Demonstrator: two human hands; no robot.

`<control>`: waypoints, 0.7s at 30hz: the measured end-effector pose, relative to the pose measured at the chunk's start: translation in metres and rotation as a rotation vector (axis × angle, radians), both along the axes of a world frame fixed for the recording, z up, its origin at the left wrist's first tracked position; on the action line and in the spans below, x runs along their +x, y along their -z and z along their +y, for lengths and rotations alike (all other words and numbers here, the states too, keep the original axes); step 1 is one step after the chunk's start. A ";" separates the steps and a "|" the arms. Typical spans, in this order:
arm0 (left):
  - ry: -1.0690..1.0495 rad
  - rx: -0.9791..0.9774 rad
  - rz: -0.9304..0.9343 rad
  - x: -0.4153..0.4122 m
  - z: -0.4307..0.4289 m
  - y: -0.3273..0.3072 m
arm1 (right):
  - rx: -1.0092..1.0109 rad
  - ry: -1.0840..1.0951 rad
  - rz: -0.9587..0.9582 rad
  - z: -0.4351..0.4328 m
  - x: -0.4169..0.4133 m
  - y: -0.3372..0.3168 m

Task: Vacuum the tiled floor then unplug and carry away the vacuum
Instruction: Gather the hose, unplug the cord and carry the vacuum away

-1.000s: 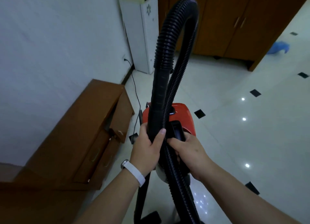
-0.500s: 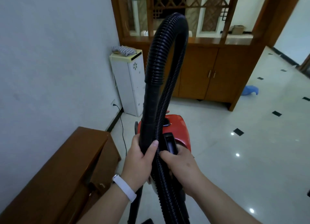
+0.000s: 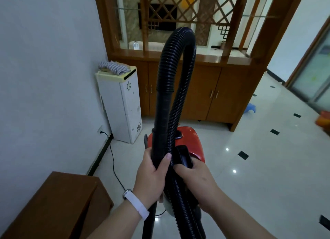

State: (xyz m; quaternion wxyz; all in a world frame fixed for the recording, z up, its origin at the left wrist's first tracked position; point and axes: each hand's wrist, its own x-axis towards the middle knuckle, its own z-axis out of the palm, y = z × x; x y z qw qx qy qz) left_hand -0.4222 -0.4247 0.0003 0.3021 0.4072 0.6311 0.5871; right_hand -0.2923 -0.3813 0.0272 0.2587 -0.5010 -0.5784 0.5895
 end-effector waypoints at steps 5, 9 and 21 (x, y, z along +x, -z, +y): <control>0.066 0.017 0.010 -0.050 0.055 -0.007 | 0.028 0.090 0.002 0.044 -0.047 -0.005; 0.078 0.020 0.041 -0.074 0.093 -0.012 | 0.041 0.124 -0.001 0.082 -0.072 -0.010; -0.025 -0.028 0.039 -0.129 0.249 -0.004 | 0.045 0.035 0.051 0.250 -0.132 0.004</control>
